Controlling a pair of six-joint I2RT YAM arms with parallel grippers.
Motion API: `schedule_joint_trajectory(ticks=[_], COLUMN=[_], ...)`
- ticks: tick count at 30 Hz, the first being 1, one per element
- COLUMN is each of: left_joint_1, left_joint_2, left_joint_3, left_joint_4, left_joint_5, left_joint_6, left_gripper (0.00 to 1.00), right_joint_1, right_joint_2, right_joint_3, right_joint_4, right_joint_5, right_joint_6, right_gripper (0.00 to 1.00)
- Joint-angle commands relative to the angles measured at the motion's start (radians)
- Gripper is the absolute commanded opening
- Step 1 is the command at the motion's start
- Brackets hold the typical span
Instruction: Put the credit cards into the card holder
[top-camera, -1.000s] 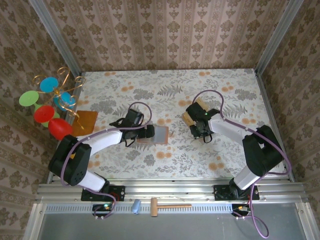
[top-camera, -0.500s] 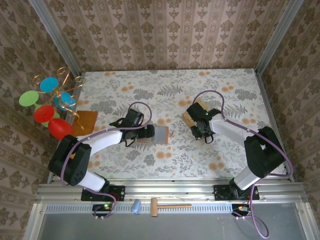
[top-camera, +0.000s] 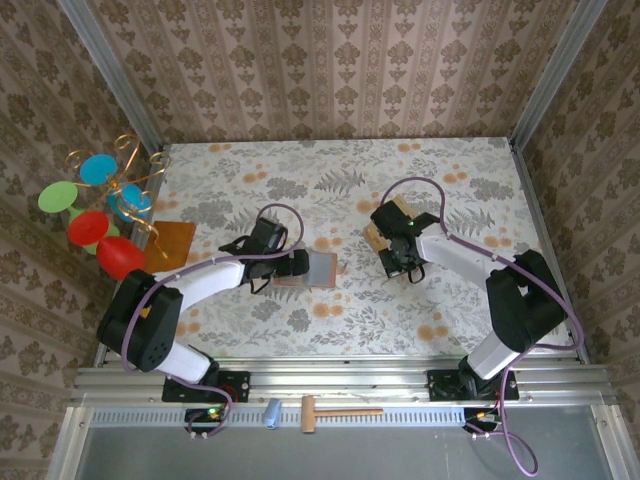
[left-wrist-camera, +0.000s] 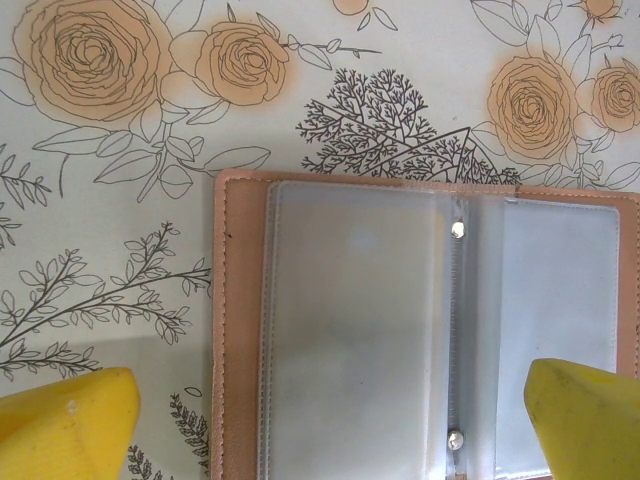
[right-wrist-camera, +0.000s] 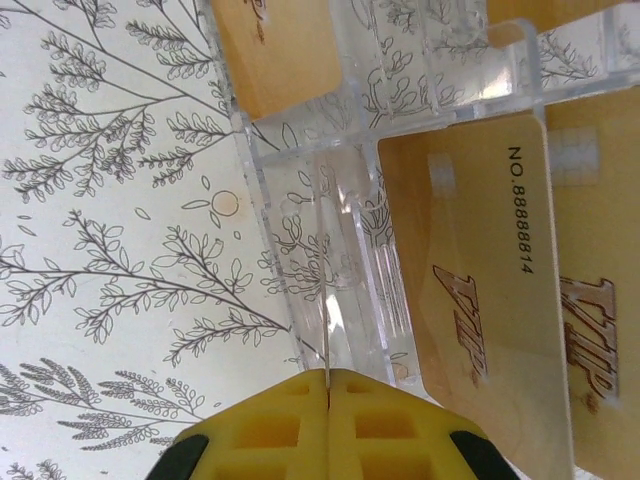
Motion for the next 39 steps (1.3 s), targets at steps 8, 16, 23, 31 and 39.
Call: schedule_joint_trajectory(ticks=[8,16,23,31,39], left_joint_1=[0.013,0.046,0.114,0.156,0.200], left_joint_2=[-0.058,-0.068,-0.084,-0.084,-0.080], left_joint_3=[0.031,0.091,0.078,0.069,0.073], left_joint_4=[-0.073,-0.141,-0.144,-0.132,-0.119], left_joint_5=[-0.008,-0.019,-0.001,-0.005,0.009], left_joint_6=[0.024,0.079,0.084,0.081,0.084], left_gripper=[1.00,1.00,1.00,1.00,1.00], right_joint_1=[0.009,0.066,0.223,0.397,0.420], right_joint_2=[-0.119,-0.200,-0.143,0.026,0.139], right_joint_3=[0.091,0.072,0.014,0.072,0.111], right_joint_4=[-0.098,0.023,0.305,0.432,0.503], right_joint_5=[-0.044,-0.198,-0.206,0.008,0.061], right_joint_6=[0.031,0.216,0.494,0.695,0.764], right_gripper=[0.00,0.00,0.00,0.00,0.00])
